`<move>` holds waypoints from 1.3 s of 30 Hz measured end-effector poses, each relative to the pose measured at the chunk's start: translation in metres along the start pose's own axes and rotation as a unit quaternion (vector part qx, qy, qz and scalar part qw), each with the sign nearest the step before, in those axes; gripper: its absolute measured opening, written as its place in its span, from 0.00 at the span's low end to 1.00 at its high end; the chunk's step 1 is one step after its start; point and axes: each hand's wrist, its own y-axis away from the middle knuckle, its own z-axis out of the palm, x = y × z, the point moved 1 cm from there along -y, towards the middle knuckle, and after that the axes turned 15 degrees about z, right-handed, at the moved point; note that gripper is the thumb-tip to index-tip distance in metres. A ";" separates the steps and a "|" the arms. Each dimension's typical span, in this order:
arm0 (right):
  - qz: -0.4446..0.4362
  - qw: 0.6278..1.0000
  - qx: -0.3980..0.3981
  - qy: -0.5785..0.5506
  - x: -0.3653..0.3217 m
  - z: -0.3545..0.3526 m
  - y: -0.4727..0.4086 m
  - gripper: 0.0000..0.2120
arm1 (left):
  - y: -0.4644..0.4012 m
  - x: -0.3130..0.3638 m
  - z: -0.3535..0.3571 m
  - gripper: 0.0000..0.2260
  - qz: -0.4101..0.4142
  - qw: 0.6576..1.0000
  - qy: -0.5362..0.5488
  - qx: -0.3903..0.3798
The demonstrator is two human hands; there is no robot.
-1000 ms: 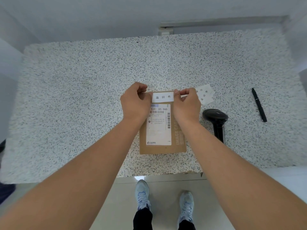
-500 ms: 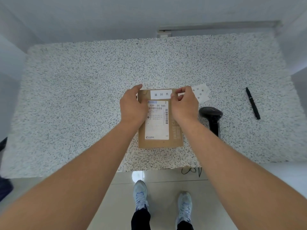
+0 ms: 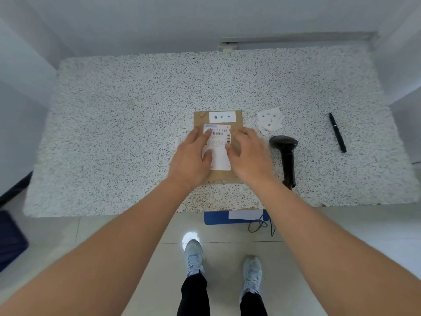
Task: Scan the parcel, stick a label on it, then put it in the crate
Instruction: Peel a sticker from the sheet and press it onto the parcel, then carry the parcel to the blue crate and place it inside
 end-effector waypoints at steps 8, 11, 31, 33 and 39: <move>-0.018 0.997 -0.042 0.059 0.011 0.013 0.037 0.28 | 0.042 0.003 0.003 0.29 0.037 0.997 0.006 -0.071; -0.018 0.996 -0.074 0.045 0.019 0.019 0.043 0.30 | 0.047 0.002 0.008 0.29 0.047 0.995 0.002 -0.089; -0.050 0.999 0.016 0.001 -0.014 -0.007 0.070 0.30 | 0.053 0.015 -0.029 0.29 0.108 0.993 0.030 -0.024; -0.058 0.998 0.033 -0.006 -0.027 -0.022 0.077 0.30 | 0.053 0.024 -0.048 0.29 0.122 0.992 0.029 -0.010; -0.083 0.990 0.107 -0.049 -0.068 -0.072 0.110 0.28 | 0.062 0.054 -0.118 0.30 0.161 0.986 0.015 0.027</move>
